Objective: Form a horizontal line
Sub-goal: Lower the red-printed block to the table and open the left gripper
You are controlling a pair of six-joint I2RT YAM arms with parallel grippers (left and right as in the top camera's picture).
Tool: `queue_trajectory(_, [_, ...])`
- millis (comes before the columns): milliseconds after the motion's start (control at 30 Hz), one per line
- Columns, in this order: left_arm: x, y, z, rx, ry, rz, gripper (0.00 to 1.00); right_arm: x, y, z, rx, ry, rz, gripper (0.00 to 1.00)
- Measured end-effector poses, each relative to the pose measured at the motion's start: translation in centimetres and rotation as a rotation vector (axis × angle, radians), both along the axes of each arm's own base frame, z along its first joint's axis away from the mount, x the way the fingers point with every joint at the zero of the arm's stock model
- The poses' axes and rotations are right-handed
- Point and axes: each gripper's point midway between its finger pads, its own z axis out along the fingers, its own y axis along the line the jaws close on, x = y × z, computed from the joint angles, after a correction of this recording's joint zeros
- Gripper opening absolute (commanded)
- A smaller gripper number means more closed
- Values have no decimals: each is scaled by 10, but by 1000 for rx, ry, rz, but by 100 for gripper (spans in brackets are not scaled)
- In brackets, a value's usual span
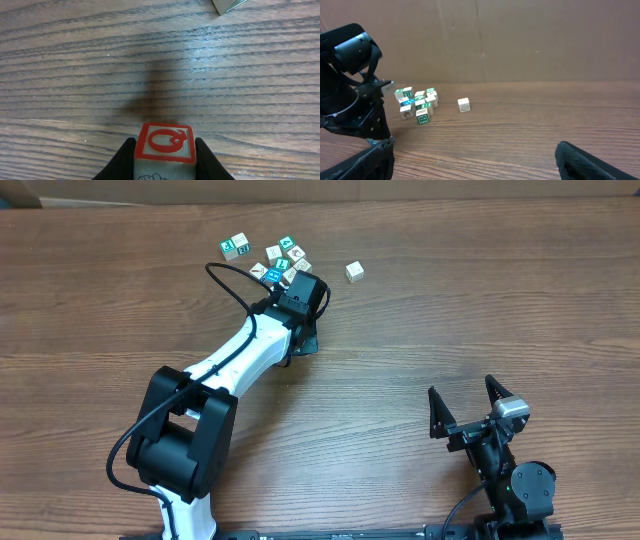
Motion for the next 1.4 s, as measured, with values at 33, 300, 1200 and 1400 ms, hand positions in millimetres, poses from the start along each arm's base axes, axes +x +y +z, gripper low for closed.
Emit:
queue_trajectory(33, [0,0,-1,2,3,0,8,0,0,0,0,0,0,100])
queue_trajectory(300, [-1,1,-10,10,19,0,14,0,0,0,0,0,0,100])
queue_trajectory(1200, [-1,1,-19,20,31,-11,43,0,0,0,0,0,0,100])
queue_trajectory(1400, [-1,1,-19,22,32,-16,33,0,0,0,0,0,0,100])
